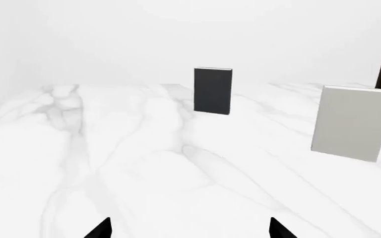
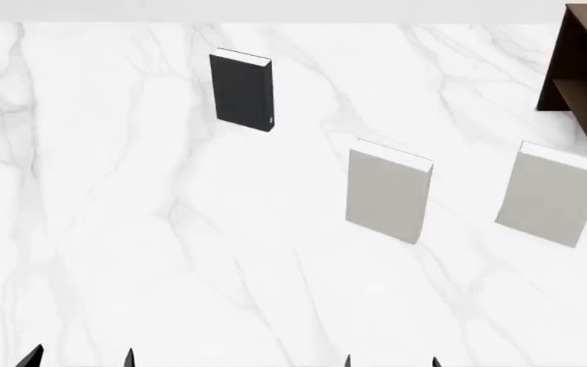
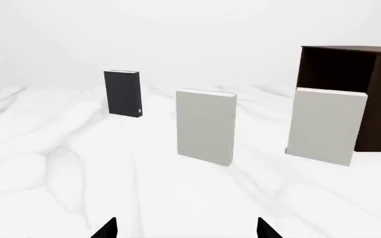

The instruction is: Pick up the book on the left and place it on top of the shelf.

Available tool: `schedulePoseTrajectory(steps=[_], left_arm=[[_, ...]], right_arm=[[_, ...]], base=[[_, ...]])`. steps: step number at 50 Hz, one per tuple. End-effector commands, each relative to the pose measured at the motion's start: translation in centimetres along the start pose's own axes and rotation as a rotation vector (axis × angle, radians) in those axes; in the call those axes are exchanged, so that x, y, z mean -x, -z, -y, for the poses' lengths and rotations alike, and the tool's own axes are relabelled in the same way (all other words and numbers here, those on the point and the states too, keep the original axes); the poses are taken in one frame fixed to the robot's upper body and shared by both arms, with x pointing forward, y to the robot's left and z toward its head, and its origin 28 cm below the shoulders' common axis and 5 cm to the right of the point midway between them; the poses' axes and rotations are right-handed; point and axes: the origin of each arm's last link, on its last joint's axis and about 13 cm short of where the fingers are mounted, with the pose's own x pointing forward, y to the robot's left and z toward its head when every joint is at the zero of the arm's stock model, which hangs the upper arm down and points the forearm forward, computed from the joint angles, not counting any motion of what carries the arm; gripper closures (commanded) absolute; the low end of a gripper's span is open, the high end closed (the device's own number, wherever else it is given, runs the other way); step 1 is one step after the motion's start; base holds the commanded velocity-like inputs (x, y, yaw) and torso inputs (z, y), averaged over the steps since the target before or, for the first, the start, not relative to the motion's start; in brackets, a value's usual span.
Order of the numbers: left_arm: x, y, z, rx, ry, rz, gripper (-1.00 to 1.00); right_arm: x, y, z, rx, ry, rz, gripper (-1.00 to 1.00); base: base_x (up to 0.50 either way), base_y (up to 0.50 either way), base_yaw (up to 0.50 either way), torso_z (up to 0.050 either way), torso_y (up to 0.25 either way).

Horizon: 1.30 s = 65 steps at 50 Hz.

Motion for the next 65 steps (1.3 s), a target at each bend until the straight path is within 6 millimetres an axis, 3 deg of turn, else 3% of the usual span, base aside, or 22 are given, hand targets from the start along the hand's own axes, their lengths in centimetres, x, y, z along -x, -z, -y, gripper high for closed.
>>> schedulePoseTrajectory(steps=[1,17,21,24,26,30,31,36,40,45,65], left_arm=[[0.1,0.1,0.1,0.008,0.009,0.003,-1.00],[0.0,0.1,0.1,0.012,-0.003,-0.009,-1.00],[-0.2,-0.4,0.0,0.003,-0.022,-0.010,-1.00],[-0.7,-2.9,-0.1,0.038,-0.015,-0.057,-1.00],[-1.4,-6.2,-0.3,-0.005,-0.010,-0.056,-1.00],[-2.2,-11.5,-1.0,0.024,0.011,-0.031,-1.00],[-2.8,-14.3,-1.4,0.019,0.020,-0.009,-1.00],[-3.4,-19.7,-2.2,-0.008,0.038,0.026,-1.00],[-4.0,-22.1,-3.1,-0.041,0.006,0.051,-1.00],[-4.3,-22.9,-3.6,-0.042,-0.002,0.048,-1.00],[-4.4,-22.9,-4.5,-0.038,-0.039,0.043,-1.00]], right_arm=[[0.0,0.0,0.1,-0.008,-0.004,-0.009,-1.00],[0.0,0.0,0.1,0.001,0.012,-0.007,-1.00],[0.0,-0.7,0.2,0.004,0.015,-0.009,-1.00],[-0.6,-3.8,0.5,-0.024,-0.017,-0.024,-1.00],[-1.4,-7.5,0.7,-0.023,-0.029,-0.007,-1.00],[-2.5,-12.8,1.0,-0.011,-0.045,0.028,-1.00],[-3.1,-15.1,1.0,0.039,-0.051,0.056,-1.00],[-4.6,-19.8,0.9,0.043,-0.080,0.068,-1.00],[-5.4,-22.8,1.1,0.025,-0.081,0.059,-1.00],[-6.5,-24.3,1.6,-0.042,-0.100,0.037,-1.00],[-7.8,-24.4,2.1,0.001,-0.035,0.013,-1.00]], base=[[0.00,-0.50,0.00,0.000,0.000],[0.00,-0.13,0.00,0.000,0.000],[0.00,0.00,0.00,0.000,0.000],[0.00,0.00,0.00,0.000,0.000],[0.00,0.00,0.00,0.000,0.000],[0.00,0.00,0.00,0.000,0.000],[0.00,0.00,0.00,0.000,0.000],[0.00,0.00,0.00,0.000,0.000],[0.00,0.00,0.00,0.000,0.000],[0.00,0.00,0.00,0.000,0.000],[0.50,0.00,0.00,0.000,0.000]])
